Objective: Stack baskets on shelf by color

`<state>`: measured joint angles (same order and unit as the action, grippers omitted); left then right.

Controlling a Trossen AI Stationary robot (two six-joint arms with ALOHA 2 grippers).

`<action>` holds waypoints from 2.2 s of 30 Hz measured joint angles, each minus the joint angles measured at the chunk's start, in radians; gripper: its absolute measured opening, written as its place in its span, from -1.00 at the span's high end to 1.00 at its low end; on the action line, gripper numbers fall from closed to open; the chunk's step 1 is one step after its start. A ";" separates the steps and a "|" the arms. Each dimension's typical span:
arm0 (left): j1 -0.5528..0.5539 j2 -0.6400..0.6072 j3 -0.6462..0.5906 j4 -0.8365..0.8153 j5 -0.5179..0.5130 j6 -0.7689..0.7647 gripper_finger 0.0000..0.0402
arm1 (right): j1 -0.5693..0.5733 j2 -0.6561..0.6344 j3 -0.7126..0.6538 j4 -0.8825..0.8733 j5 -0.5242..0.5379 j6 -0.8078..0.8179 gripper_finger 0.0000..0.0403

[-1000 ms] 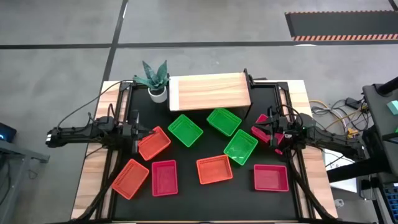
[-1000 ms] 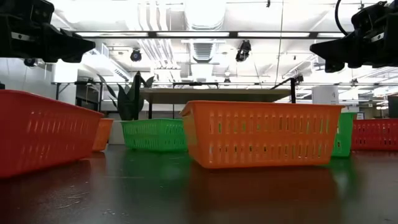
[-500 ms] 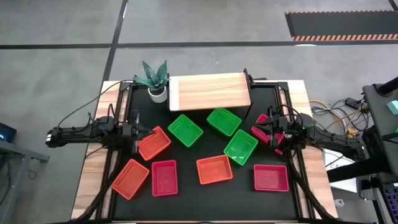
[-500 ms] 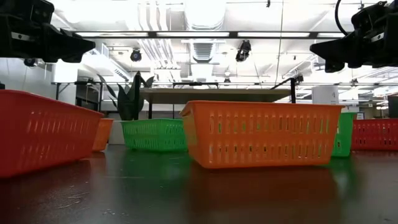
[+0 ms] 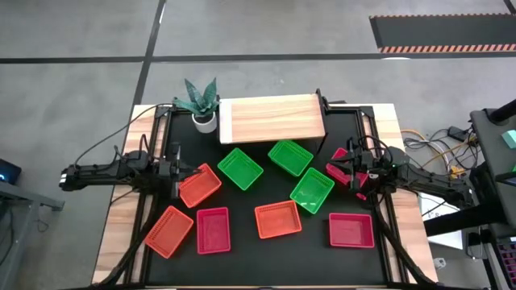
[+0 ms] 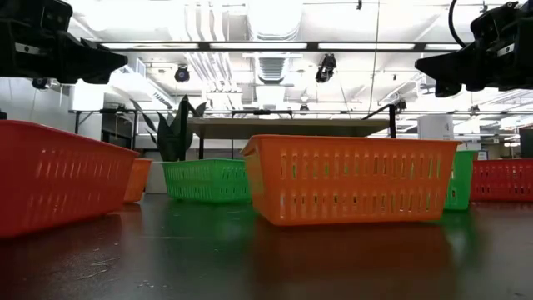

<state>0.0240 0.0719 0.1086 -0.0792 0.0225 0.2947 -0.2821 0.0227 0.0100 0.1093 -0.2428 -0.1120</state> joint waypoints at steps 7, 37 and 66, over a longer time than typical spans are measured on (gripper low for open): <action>0.000 0.000 0.000 0.000 0.000 0.000 1.00 | 0.000 0.000 0.000 0.000 0.000 -0.003 0.96; 0.001 0.002 0.000 0.248 -0.178 -0.213 1.00 | 0.075 0.142 0.000 0.414 0.217 0.367 0.96; 0.001 -0.001 0.000 0.397 -0.180 -0.367 1.00 | 0.464 0.822 0.582 -0.002 0.247 0.076 0.96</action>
<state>0.0246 0.0709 0.1085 0.3181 -0.1572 -0.0727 0.1815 0.8445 0.5916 0.1071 0.0039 -0.0359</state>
